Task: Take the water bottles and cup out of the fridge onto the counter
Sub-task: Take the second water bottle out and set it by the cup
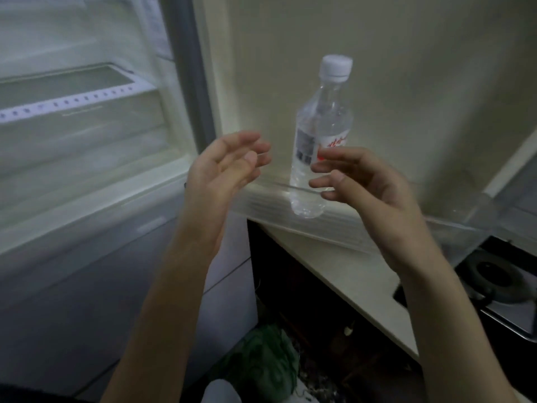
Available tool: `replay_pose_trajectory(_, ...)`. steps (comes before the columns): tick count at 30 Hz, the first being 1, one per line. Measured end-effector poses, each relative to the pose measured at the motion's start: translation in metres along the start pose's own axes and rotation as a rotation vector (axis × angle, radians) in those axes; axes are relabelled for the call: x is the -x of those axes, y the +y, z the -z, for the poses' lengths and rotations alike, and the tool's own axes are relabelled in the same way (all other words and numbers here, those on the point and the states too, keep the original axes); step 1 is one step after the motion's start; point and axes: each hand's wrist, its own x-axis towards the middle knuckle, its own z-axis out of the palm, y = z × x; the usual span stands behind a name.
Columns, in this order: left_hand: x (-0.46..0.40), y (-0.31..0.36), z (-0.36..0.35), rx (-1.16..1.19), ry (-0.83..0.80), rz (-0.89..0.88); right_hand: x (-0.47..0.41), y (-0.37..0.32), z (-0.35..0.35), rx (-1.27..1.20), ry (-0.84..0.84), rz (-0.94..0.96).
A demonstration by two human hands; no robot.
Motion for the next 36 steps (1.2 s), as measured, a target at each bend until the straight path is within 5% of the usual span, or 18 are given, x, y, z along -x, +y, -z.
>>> replay_pose_trajectory(6,-0.041,-0.01,-0.024,-0.205,-0.101,-0.044,-0.019,0.007,0.02,0.276,0.207,0.046)
replay_pose_trajectory(12,-0.065,-0.037,-0.029,-0.36,-0.384,0.031,-0.033,0.022,0.016,0.587,0.24,-0.032)
replay_pose_trajectory(22,-0.092,-0.052,-0.026,-0.516,-0.64,0.111,-0.052,0.032,0.004,0.636,0.248,-0.108)
replay_pose_trajectory(36,-0.093,-0.058,-0.028,-0.523,-0.538,0.066,-0.058,0.029,-0.008,0.695,0.345,-0.226)
